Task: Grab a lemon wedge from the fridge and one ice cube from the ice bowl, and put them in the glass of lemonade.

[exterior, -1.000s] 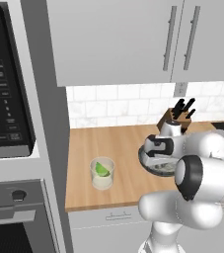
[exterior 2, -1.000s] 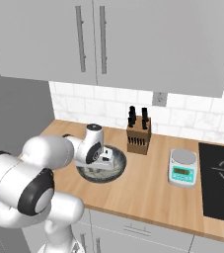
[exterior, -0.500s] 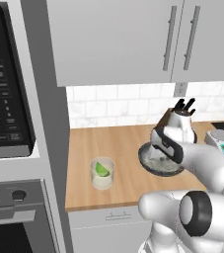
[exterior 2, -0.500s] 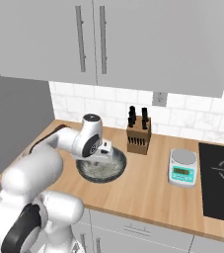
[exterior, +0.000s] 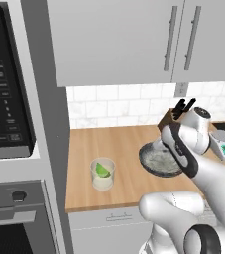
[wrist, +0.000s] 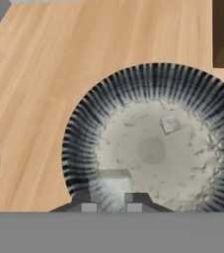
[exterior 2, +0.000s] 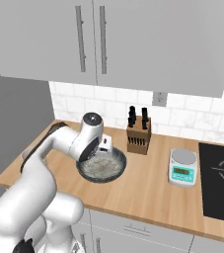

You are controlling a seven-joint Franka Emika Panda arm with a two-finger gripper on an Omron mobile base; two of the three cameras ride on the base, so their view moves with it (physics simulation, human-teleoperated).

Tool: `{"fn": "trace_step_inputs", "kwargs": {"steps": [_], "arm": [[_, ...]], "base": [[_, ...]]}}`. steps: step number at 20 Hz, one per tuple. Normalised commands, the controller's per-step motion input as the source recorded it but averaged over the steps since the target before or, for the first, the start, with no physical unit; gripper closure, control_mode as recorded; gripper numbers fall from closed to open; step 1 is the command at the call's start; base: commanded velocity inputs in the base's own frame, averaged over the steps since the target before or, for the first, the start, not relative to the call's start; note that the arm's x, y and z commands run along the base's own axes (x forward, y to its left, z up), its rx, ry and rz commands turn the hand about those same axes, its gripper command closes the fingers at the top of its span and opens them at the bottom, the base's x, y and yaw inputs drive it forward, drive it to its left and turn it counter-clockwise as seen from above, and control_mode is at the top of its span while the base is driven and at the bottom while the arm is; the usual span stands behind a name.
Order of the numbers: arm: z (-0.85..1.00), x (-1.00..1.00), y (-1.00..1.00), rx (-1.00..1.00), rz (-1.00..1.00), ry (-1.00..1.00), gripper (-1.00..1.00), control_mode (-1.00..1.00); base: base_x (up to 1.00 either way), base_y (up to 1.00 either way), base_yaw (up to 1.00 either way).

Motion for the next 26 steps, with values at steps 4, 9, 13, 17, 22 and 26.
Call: {"fn": "trace_step_inputs", "kwargs": {"steps": [4, 9, 13, 17, 22, 26], "arm": [[0.45, 0.0, 0.14, 0.07, 0.0, -0.12, 1.0, -1.0], [0.35, -0.13, 0.65, 0.05, 0.02, -0.18, 1.0, -1.0], [0.26, 0.0, 1.0, 0.0, 0.06, -0.02, 1.0, -1.0], [0.06, 0.0, 1.0, -0.07, 0.08, 0.0, 1.0, -1.0], [0.01, 0.0, 1.0, -0.05, 0.08, 0.0, 1.0, -1.0], [-0.02, 0.0, 0.92, -0.02, 0.05, 0.0, 1.0, -1.0]], "base": [[0.0, 0.0, 0.0], [0.0, 0.0, 0.0], [0.0, 0.0, 0.0], [0.0, 0.0, 0.0], [0.0, 0.0, 0.0], [0.0, 0.0, 0.0]]}}
